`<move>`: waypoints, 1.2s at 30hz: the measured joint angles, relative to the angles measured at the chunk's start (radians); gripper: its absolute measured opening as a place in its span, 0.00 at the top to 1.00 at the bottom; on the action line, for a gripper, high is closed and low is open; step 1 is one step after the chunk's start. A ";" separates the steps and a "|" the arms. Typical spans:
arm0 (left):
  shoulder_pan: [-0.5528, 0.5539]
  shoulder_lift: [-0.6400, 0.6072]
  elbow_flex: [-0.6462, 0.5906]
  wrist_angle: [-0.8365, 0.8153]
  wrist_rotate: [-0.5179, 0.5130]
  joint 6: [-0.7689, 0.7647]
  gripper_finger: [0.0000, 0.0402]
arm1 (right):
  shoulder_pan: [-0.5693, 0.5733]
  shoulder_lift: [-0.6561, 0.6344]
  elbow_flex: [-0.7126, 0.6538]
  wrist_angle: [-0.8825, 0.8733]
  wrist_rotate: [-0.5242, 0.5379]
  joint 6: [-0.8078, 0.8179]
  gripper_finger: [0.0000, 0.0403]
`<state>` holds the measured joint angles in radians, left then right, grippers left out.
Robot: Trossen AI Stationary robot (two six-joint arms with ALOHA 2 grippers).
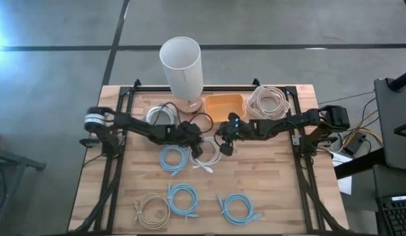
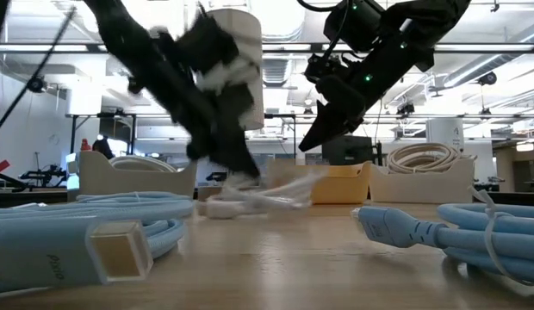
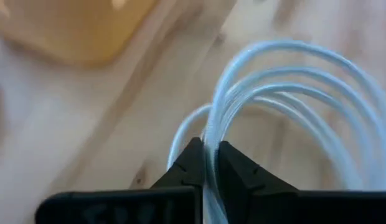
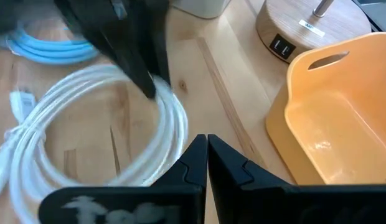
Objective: Sort HDMI cables
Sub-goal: Put the white HDMI cable into the grey bin
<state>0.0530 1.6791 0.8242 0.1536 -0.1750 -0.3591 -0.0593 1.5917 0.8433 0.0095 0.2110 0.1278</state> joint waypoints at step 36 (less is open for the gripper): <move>-0.097 -0.779 0.002 -0.793 -0.822 0.001 0.96 | 0.000 0.000 0.000 -0.005 0.000 0.003 0.98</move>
<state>-0.0435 0.8999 0.8262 -0.6391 -0.9974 -0.3586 -0.0597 1.5921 0.8433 0.0048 0.2108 0.1310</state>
